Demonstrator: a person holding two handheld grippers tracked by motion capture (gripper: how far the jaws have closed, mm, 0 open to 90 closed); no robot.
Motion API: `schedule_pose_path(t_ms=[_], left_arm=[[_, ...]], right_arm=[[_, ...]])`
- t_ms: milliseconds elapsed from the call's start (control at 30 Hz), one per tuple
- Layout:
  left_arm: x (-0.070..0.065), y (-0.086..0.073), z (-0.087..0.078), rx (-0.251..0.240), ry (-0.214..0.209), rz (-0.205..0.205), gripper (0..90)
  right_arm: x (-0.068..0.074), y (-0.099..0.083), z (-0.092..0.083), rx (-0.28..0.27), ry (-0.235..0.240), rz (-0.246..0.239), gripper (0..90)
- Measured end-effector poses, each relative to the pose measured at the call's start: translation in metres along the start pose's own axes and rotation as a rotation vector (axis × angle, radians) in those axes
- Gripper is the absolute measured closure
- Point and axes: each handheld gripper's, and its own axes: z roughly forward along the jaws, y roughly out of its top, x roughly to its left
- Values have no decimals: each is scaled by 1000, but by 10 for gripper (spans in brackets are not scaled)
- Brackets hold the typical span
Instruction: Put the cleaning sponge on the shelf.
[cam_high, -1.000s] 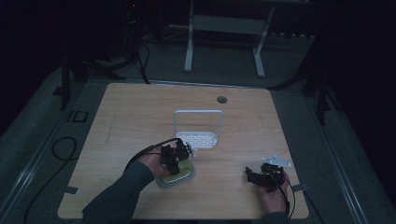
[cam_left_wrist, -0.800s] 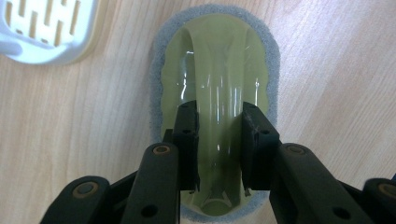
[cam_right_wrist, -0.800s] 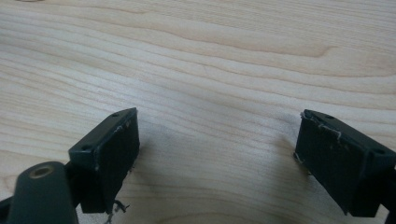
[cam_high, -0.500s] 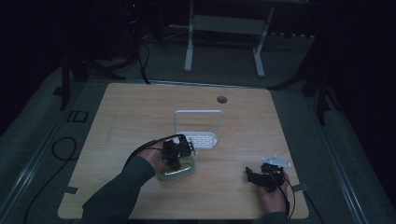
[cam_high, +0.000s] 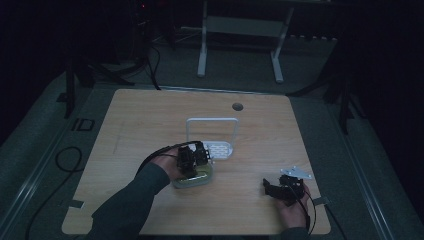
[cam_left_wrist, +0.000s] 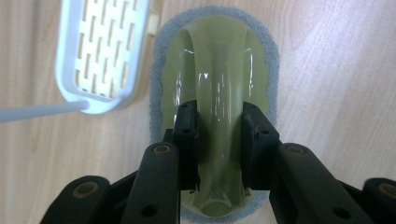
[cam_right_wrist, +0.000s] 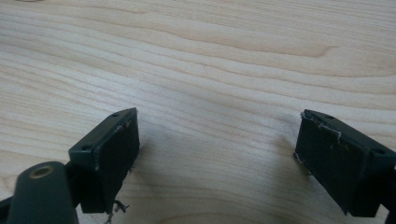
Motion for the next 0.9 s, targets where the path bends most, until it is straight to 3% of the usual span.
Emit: schedule_pose_path(t_ms=[467, 900], left_arm=[[8, 4, -4, -54, 39, 62, 713], [14, 10, -10, -64, 66, 86, 714]], right_arm=[[0, 0, 0, 0, 0, 0, 131], [0, 0, 0, 0, 0, 1, 131]])
